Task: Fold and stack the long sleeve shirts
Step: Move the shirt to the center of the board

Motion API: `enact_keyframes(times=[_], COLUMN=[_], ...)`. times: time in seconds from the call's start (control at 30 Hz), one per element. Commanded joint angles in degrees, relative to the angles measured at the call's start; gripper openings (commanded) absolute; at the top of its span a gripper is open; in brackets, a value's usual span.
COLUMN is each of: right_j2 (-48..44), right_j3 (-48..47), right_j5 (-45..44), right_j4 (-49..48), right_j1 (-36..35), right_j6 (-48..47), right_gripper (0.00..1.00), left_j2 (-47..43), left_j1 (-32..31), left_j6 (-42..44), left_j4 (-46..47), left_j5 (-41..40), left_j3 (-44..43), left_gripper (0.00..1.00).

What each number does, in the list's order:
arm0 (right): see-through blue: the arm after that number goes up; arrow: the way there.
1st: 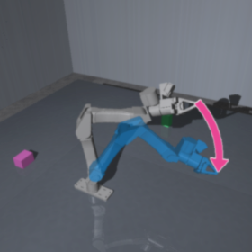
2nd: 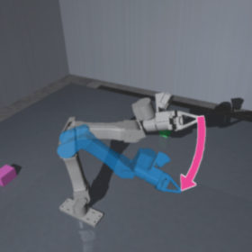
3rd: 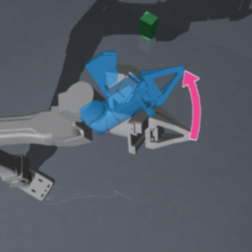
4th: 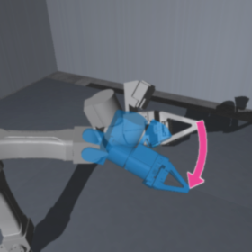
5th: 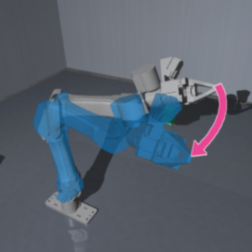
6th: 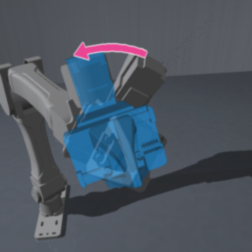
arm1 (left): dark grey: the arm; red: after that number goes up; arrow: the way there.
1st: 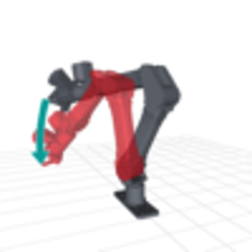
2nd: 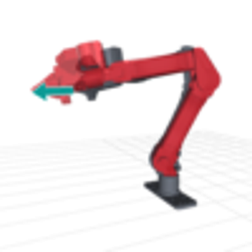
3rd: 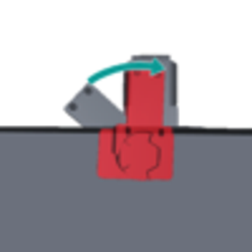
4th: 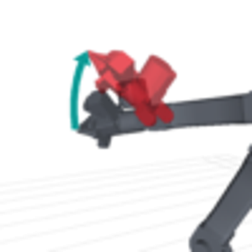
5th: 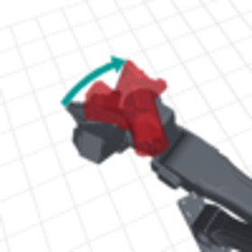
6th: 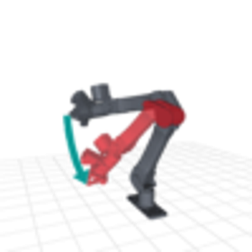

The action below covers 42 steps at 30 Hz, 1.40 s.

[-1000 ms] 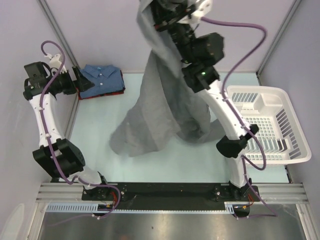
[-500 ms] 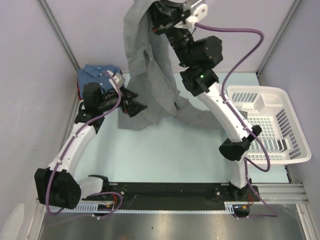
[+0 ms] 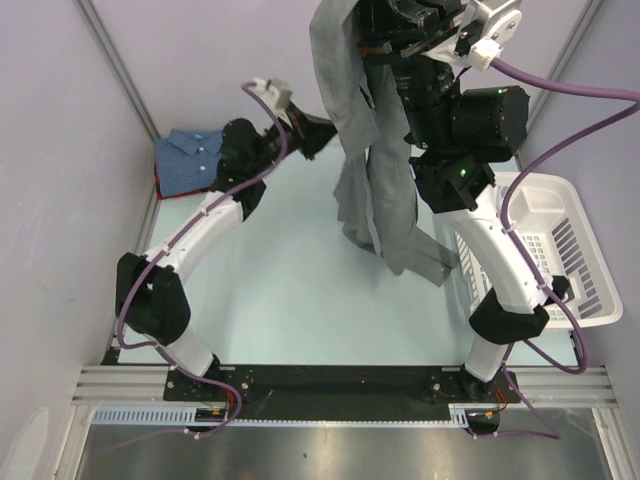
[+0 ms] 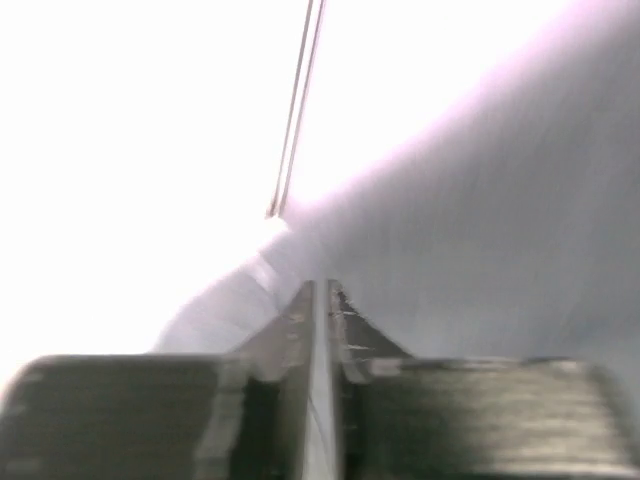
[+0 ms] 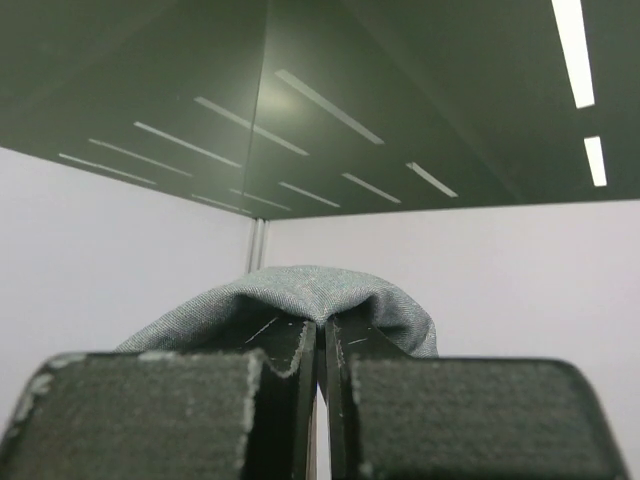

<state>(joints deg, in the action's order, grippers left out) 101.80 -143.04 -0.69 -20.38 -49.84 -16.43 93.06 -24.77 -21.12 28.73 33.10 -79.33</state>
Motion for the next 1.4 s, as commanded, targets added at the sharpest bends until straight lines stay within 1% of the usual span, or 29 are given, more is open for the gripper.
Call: enact_keyframes(times=[0.0, 0.03, 0.1, 0.2, 0.27, 0.3, 0.33, 0.4, 0.43, 0.47, 0.5, 0.53, 0.57, 0.6, 0.63, 0.67, 0.7, 0.73, 0.77, 0.8, 0.83, 0.87, 0.9, 0.93, 0.97, 1.03, 1.13, 1.23, 1.37], right_j2=[-3.88, -3.89, -3.10, 0.14, 3.30, 4.01, 4.54, 2.98, 1.57, -0.53, -6.29, -9.13, -12.82, -15.64, -21.50, -23.99, -26.28, -30.30, -31.65, -32.62, -33.06, -31.94, -31.23, -30.27, -28.78, -28.93, -31.66, -29.12, -20.25], right_j3=[4.43, 5.22, 5.32, 3.66, 0.58, -0.12, -0.65, 2.22, 4.77, 13.23, 18.36, 23.63, 34.65, 39.11, 44.03, 47.91, 55.34, 58.81, 61.98, 68.53, 71.21, 73.32, 74.39, 74.57, 73.71, 71.95, 72.55, 72.64, 70.01], right_j5=[-2.56, -2.65, -2.74, -1.87, -0.81, -1.15, -1.42, -3.61, -4.49, -6.15, -6.78, -7.04, -6.87, -6.44, -6.26, -5.65, -4.68, -3.19, 0.13, 3.38, 7.07, 14.94, 16.93, 20.25, 22.20, 27.81, 28.99, 28.20, 27.33], right_j4=[-1.94, -2.03, -2.55, -4.84, -6.41, -7.03, -7.65, -7.48, -7.13, -7.04, -7.30, -7.48, -6.78, -5.65, -2.15, 0.23, 2.95, 9.16, 12.09, 14.99, 20.59, 25.43, 30.00, 39.19, 43.98, 52.42, 51.25, 48.61, 48.68], right_j1=[0.80, 0.98, 1.94, 2.30, 1.69, 1.33, 1.33, 2.55, 3.43, 4.83, 7.63, 9.22, 10.63, 11.69, 13.70, 14.42, 15.12, 16.43, 16.62, 17.14, 17.85, 19.42, 20.13, 21.36, 24.85, 29.08, 33.05, 33.23, 32.97], right_j6=[-1.42, -1.07, 0.43, 1.91, 1.84, 0.70, 0.35, -0.97, -0.89, -0.54, -0.02, 1.03, 1.39, 1.66, 2.97, 4.02, 5.77, 7.36, 13.20, 16.13, 19.73, 22.46, 22.23, 20.92, 19.78, 16.87, 13.62, 11.95, 10.10], right_gripper=[0.00, 0.00, 0.00, 0.00, 0.00, 0.00, 0.00, 0.00, 0.00, 0.00, 0.00, 0.00, 0.00, 0.00, 0.00, 0.00, 0.00, 0.00, 0.00, 0.05, 0.13, 0.34, 0.49, 0.85, 0.99, 1.00, 1.00, 1.00, 1.00], left_j2=[-1.91, -2.96, -5.42, -11.30, -15.44, -16.75, -19.03, -21.33, -22.38, -24.31, -25.11, -26.25, -28.09, -29.06, -29.94, -30.56, -31.26, -31.27, -31.09, -30.57, -29.96, -29.25, -28.46, -25.93, -24.60, -20.92, -18.01, -13.97, -5.97], left_j1=[3.24, 3.50, 4.91, 9.99, 15.62, 17.37, 20.70, 23.09, 24.58, 24.60, 26.43, 27.40, 28.02, 28.81, 29.86, 29.87, 30.05, 29.96, 29.96, 29.96, 29.96, 29.96, 29.96, 29.79, 29.52, 28.47, 25.32, 18.39, 14.06], left_j6=[-12.70, -12.80, -11.23, -10.51, -11.04, -10.78, -9.30, -6.23, -1.60, 0.80, 6.48, 8.71, 10.04, 12.92, 14.86, 16.89, 20.39, 22.51, 24.01, 26.64, 28.66, 30.08, 31.92, 33.94, 36.91, 43.78, 49.24, 50.57, 48.55], left_j4=[8.62, 8.27, 5.56, 2.57, 0.38, -0.60, -1.56, -5.86, -8.23, -13.21, -16.05, -19.29, -23.15, -23.98, -25.38, -30.26, -32.40, -34.25, -38.44, -39.70, -41.20, -44.17, -45.42, -47.08, -53.19, -60.59, -64.06, -62.15, -58.45], left_j5=[2.13, 3.27, 4.25, 3.90, 4.07, 4.16, 4.42, 6.00, 6.44, 6.97, 7.50, 6.81, 6.37, 7.14, 8.63, 8.30, 8.12, 9.08, 9.26, 10.13, 11.36, 12.85, 13.65, 15.05, 16.80, 16.82, 12.35, 6.90, 1.53], left_j3=[-13.73, -16.01, -15.60, -9.02, -3.48, -1.98, 0.38, 2.07, 2.86, 3.21, 3.56, 4.18, 5.14, 6.28, 8.03, 8.57, 8.84, 9.54, 9.81, 10.24, 11.29, 11.56, 12.00, 11.92, 11.22, 10.86, 12.61, 14.20, 12.36], left_gripper=[0.02, 0.00, 0.00, 0.06, 0.18, 0.31, 0.34, 0.40, 0.43, 0.45, 0.49, 0.51, 0.53, 0.56, 0.59, 0.61, 0.68, 0.70, 0.72, 0.79, 0.87, 0.90, 0.96, 0.99, 0.99, 1.00, 0.95, 0.94, 0.94])
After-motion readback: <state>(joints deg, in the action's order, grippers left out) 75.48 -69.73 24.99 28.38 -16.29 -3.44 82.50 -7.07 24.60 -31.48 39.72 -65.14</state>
